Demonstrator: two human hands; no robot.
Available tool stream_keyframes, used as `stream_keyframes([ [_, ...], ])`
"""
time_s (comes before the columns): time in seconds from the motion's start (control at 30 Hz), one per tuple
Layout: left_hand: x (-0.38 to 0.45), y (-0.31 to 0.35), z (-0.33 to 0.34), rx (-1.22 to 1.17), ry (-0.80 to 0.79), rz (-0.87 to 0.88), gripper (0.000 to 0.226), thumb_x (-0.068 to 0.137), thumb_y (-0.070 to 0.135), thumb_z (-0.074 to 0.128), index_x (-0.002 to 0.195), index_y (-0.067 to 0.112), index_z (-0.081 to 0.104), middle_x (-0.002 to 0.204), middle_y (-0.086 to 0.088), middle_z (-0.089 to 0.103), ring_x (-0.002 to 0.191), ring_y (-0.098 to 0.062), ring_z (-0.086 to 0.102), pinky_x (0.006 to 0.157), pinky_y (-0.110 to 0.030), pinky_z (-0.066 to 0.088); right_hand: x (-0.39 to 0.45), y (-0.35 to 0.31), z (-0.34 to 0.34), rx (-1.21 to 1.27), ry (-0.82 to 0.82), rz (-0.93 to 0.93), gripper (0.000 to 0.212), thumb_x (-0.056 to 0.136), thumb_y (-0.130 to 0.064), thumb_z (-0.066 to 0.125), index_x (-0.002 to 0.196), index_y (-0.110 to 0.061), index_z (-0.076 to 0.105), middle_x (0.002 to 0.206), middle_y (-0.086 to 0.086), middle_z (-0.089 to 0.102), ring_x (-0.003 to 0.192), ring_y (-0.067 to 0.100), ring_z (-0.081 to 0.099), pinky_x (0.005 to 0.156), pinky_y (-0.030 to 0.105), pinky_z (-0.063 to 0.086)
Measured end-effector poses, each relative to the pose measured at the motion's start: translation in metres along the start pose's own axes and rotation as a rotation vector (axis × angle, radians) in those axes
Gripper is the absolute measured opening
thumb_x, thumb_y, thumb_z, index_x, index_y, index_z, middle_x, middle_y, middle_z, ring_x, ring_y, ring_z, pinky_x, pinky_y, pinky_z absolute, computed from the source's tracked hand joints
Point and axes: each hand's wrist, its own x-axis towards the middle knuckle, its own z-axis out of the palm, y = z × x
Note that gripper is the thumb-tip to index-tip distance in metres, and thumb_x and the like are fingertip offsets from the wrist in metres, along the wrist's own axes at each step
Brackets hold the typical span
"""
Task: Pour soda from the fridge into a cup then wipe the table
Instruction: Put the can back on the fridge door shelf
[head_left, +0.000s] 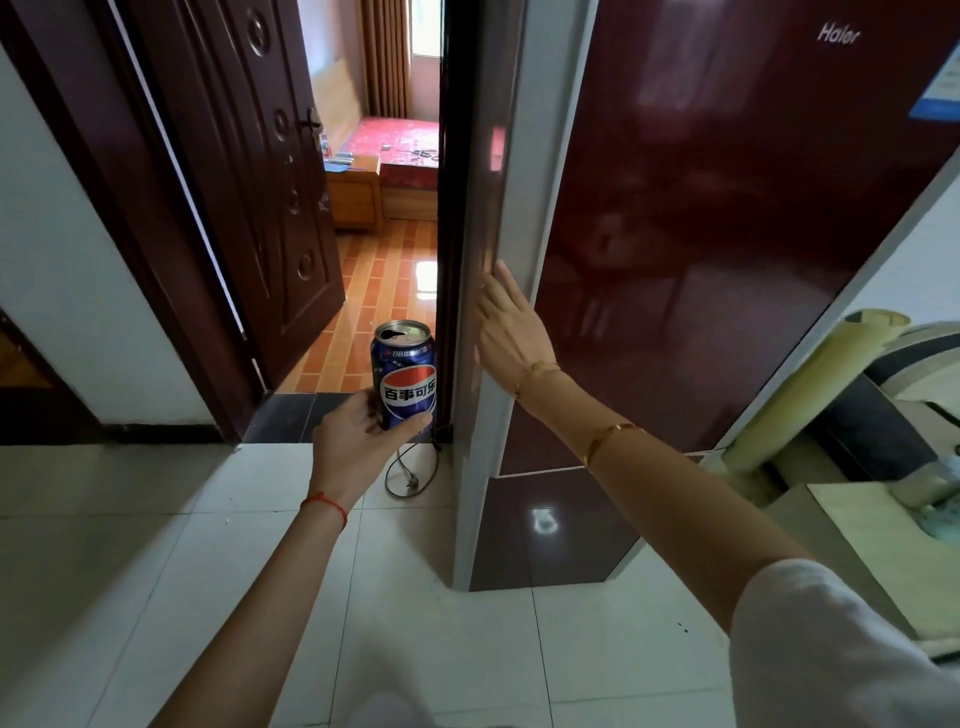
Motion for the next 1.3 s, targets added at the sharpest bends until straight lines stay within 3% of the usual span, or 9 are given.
stream_keyframes([
  [0.1, -0.006, 0.003, 0.001, -0.018, -0.035, 0.003, 0.055, 0.067, 0.034, 0.086, 0.114, 0.020, 0.064, 0.111, 0.006, 0.072, 0.103, -0.005, 0.068, 0.094, -0.038, 0.056, -0.030, 0.000, -0.012, 0.061, 0.098, -0.008, 0.035, 0.094, -0.015, 0.045, 0.115, 0.001, 0.068, 0.115, 0.014, 0.067, 0.129, 0.035, 0.046, 0.123, 0.050, 0.003],
  [0.27, -0.023, 0.014, 0.012, -0.024, -0.102, 0.054, 0.046, 0.071, 0.026, 0.086, 0.110, 0.030, 0.062, 0.112, 0.007, 0.071, 0.106, -0.007, 0.067, 0.093, -0.038, 0.056, -0.076, 0.003, -0.034, 0.141, 0.307, 0.009, 0.019, 0.091, -0.007, 0.057, 0.100, 0.003, 0.071, 0.101, 0.015, 0.071, 0.116, 0.032, 0.060, 0.118, 0.051, 0.027],
  [0.37, -0.034, 0.022, 0.022, -0.049, -0.154, 0.068, 0.049, 0.071, 0.023, 0.085, 0.115, 0.023, 0.061, 0.114, 0.004, 0.070, 0.106, -0.007, 0.065, 0.095, -0.037, 0.055, -0.102, 0.007, -0.042, 0.149, 0.399, 0.014, 0.014, 0.093, -0.007, 0.059, 0.096, -0.001, 0.072, 0.097, 0.012, 0.071, 0.113, 0.029, 0.061, 0.119, 0.049, 0.025],
  [0.5, -0.047, 0.031, 0.033, -0.099, -0.258, 0.075, 0.061, 0.060, 0.042, 0.082, 0.115, 0.028, 0.061, 0.114, 0.010, 0.069, 0.110, -0.007, 0.065, 0.098, -0.039, 0.052, -0.137, 0.009, -0.047, 0.085, 0.406, 0.037, 0.017, 0.089, -0.009, 0.066, 0.104, -0.005, 0.071, 0.103, 0.011, 0.071, 0.117, 0.027, 0.055, 0.123, 0.045, 0.011],
  [0.7, -0.064, 0.043, 0.056, -0.141, -0.345, 0.098, 0.067, 0.058, 0.043, 0.082, 0.120, 0.025, 0.062, 0.115, 0.012, 0.068, 0.111, -0.008, 0.064, 0.098, -0.038, 0.052, -0.185, 0.008, -0.068, 0.071, 0.402, 0.163, 0.028, 0.088, -0.011, 0.068, 0.115, -0.005, 0.063, 0.117, 0.014, 0.069, 0.124, 0.029, 0.047, 0.121, 0.045, 0.020],
  [0.77, -0.067, 0.044, 0.062, -0.146, -0.370, 0.097, 0.058, 0.057, 0.044, 0.082, 0.111, 0.036, 0.062, 0.110, 0.018, 0.069, 0.109, -0.004, 0.065, 0.096, -0.035, 0.052, -0.199, 0.011, -0.076, 0.091, 0.411, 0.221, 0.036, 0.091, -0.011, 0.064, 0.127, -0.005, 0.060, 0.131, 0.016, 0.062, 0.131, 0.030, 0.044, 0.121, 0.046, 0.022],
  [0.9, -0.076, 0.051, 0.078, -0.165, -0.450, 0.089, 0.056, 0.058, 0.041, 0.082, 0.108, 0.040, 0.060, 0.110, 0.018, 0.068, 0.102, 0.003, 0.065, 0.090, -0.026, 0.052, -0.231, 0.015, -0.094, 0.107, 0.358, 0.337, 0.047, 0.096, -0.010, 0.053, 0.142, -0.006, 0.045, 0.150, 0.015, 0.039, 0.146, 0.028, 0.024, 0.121, 0.046, 0.018],
  [1.03, -0.084, 0.057, 0.096, -0.162, -0.473, 0.122, 0.048, 0.065, 0.029, 0.084, 0.102, 0.044, 0.057, 0.105, 0.024, 0.065, 0.096, 0.011, 0.064, 0.086, -0.021, 0.051, -0.264, 0.020, -0.099, 0.083, 0.342, 0.432, 0.059, 0.094, -0.008, 0.051, 0.148, -0.004, 0.026, 0.151, 0.016, 0.030, 0.151, 0.027, 0.003, 0.122, 0.047, 0.016],
  [1.3, -0.106, 0.076, 0.136, -0.137, -0.563, 0.154, 0.053, 0.070, 0.022, 0.084, 0.117, 0.025, 0.060, 0.103, 0.018, 0.065, 0.097, 0.004, 0.062, 0.082, -0.017, 0.050, -0.330, 0.036, -0.116, 0.102, 0.363, 0.627, 0.066, 0.092, -0.007, 0.058, 0.147, 0.000, 0.021, 0.150, 0.022, 0.028, 0.151, 0.028, 0.007, 0.120, 0.047, 0.024],
])
